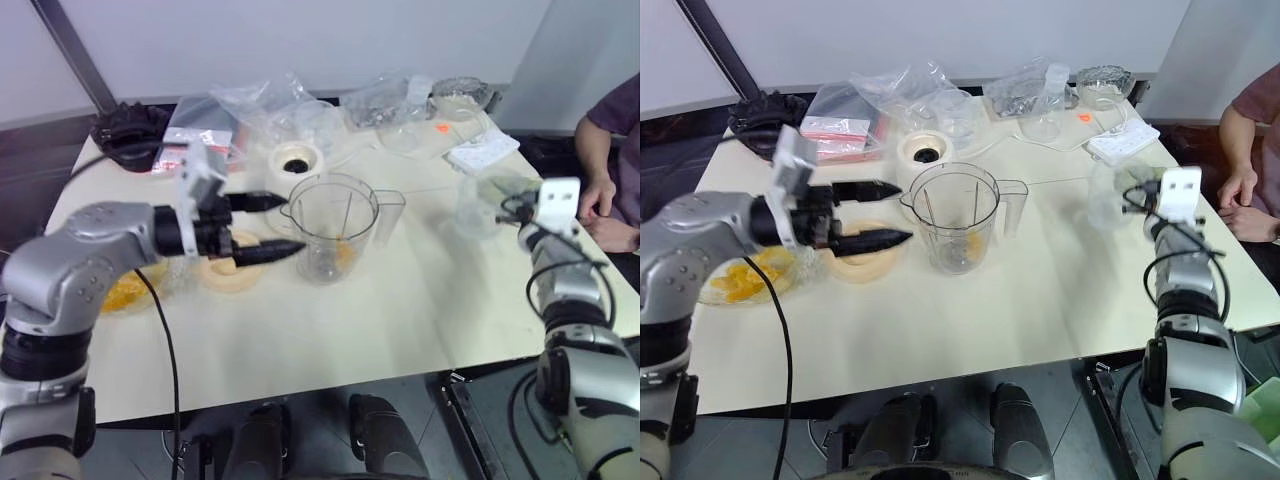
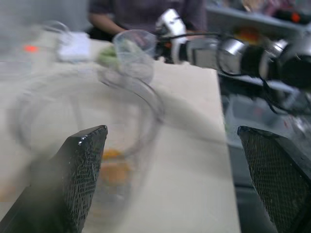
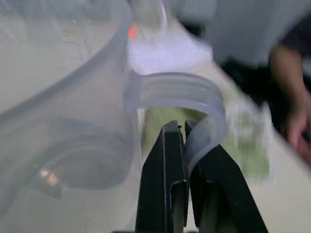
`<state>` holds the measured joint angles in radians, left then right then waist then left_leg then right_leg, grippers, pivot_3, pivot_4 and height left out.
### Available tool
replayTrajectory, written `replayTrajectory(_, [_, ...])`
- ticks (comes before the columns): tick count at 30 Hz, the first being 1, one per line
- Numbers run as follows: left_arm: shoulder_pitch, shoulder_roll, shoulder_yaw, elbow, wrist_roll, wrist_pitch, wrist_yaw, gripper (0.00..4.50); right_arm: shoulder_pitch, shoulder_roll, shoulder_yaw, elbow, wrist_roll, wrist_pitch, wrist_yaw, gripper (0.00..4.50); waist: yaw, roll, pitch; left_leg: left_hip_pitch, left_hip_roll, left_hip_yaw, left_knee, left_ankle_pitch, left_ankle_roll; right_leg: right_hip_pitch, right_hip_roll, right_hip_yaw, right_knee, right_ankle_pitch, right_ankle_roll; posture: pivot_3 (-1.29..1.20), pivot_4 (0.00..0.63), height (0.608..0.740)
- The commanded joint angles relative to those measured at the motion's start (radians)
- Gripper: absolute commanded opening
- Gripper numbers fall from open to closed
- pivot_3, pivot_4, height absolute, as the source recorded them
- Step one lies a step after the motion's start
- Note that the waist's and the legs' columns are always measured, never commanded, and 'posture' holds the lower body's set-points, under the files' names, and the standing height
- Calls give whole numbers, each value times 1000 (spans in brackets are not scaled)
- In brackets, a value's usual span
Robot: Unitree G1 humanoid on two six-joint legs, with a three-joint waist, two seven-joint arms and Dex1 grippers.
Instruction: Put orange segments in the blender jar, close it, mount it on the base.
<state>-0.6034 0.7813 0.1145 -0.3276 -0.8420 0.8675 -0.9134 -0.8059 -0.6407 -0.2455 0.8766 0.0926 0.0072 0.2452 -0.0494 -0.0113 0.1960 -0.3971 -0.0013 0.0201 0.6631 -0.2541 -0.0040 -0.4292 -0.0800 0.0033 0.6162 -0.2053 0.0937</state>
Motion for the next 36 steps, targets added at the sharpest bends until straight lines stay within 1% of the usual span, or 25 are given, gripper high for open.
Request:
replayTrajectory(1, [-22,23,35,35,-2,-13,-22,4500,-98,-39,25,-226,23,111,79,25,0,0,0,0,0,0,-1,0,0,0,0,0,0,0,1,0,150,740])
replayTrajectory(3, [-28,30,35,53,8,-21,-32,4500,-128,-46,49,-296,26,163,132,25,3,0,0,0,1,0,-2,-1,1,0,1,0,0,1,3,0,150,740])
replayTrajectory(7, [-28,48,30,74,32,-40,-56,4500,-190,-49,101,-391,23,234,223,25,9,0,0,-1,1,-1,-2,-1,2,-1,1,-1,-2,0,4,0,150,740])
replayTrajectory(12, [-15,54,11,73,66,-67,-72,4500,-244,-34,173,-467,22,290,328,25,12,0,0,-12,0,0,1,-1,2,-9,-2,0,-2,2,5,0,150,740])
replayTrajectory(16, [3,44,14,50,66,-65,-66,4500,-248,-22,206,-510,17,302,375,25,12,-1,0,-13,0,1,0,-1,2,-11,-2,1,-2,2,6,0,150,740])
replayTrajectory(27, [41,37,22,16,60,-65,-45,4500,-234,-17,272,-611,-34,260,419,25,11,-1,0,-13,0,1,0,-1,2,-11,-1,0,-2,2,6,0,150,740])
replayTrajectory(30, [45,37,15,14,65,-69,-45,4500,-223,-25,299,-620,-82,205,422,25,10,-1,0,-13,0,1,0,-1,2,-11,-1,0,-2,2,6,0,150,740])
replayTrajectory(32, [42,34,13,17,67,-71,-45,4500,-210,-30,319,-617,-114,136,425,25,10,-1,0,-13,0,1,0,-1,2,-11,-1,0,-2,2,6,0,150,740])
replayTrajectory(36, [41,29,9,21,72,-75,-44,4500,-200,-32,329,-607,-143,71,429,25,10,-1,0,-13,0,1,0,-1,2,-11,-1,0,-2,2,6,0,150,740])
